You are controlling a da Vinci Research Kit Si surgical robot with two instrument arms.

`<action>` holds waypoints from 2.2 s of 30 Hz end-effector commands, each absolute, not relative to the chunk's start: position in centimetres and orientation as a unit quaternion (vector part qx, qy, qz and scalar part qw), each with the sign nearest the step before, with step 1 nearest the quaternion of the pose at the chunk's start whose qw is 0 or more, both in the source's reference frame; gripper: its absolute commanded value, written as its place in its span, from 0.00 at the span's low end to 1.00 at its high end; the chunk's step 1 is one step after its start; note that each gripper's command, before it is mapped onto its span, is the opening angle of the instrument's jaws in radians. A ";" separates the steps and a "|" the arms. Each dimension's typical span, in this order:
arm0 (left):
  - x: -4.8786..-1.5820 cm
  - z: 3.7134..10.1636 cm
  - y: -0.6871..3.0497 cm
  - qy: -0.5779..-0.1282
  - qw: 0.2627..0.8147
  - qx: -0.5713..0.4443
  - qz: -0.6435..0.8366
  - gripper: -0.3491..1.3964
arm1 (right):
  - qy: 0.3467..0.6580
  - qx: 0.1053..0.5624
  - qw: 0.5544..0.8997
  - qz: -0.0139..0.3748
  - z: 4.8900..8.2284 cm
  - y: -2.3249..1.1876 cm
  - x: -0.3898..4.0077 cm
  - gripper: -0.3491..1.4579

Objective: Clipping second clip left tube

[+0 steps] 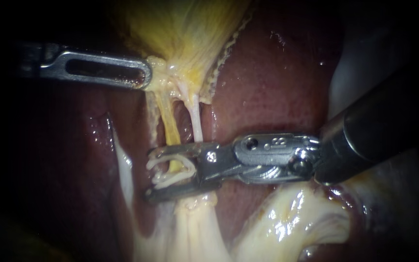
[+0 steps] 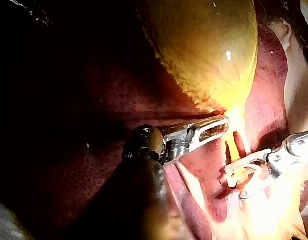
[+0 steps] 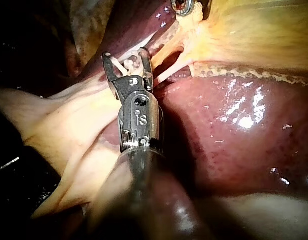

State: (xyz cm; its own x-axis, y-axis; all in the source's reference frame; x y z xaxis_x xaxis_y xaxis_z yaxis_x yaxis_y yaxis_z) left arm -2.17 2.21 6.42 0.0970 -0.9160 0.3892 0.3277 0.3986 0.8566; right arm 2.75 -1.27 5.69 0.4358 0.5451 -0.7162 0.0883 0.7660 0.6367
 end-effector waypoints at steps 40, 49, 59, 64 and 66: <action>-2.12 6.43 2.21 -0.491 0.678 0.301 -0.458 0.00 | 0.498 0.332 0.780 0.182 5.65 -1.05 2.12 0.45; -2.12 6.43 2.21 -0.491 0.678 0.301 -0.458 0.00 | 0.493 0.333 0.781 0.191 5.99 -1.05 2.16 0.46; -2.13 6.44 2.21 -0.491 0.678 0.300 -0.458 0.00 | 0.509 0.341 0.760 0.217 6.05 -1.04 2.46 0.47; -2.13 6.44 2.22 -0.491 0.678 0.300 -0.458 0.00 | 0.530 0.355 0.735 0.231 5.94 -1.10 2.57 0.47; -2.14 6.44 2.22 -0.491 0.678 0.300 -0.458 0.00 | 0.539 0.364 0.722 0.234 5.89 -1.10 2.60 0.47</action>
State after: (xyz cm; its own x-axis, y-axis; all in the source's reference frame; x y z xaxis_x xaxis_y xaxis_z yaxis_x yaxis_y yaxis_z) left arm -2.14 2.22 6.44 0.0984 -0.9154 0.3904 0.3252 0.4003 0.8567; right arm 2.61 -1.11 5.88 0.3006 0.7344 -0.6086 0.0672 0.6202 0.7816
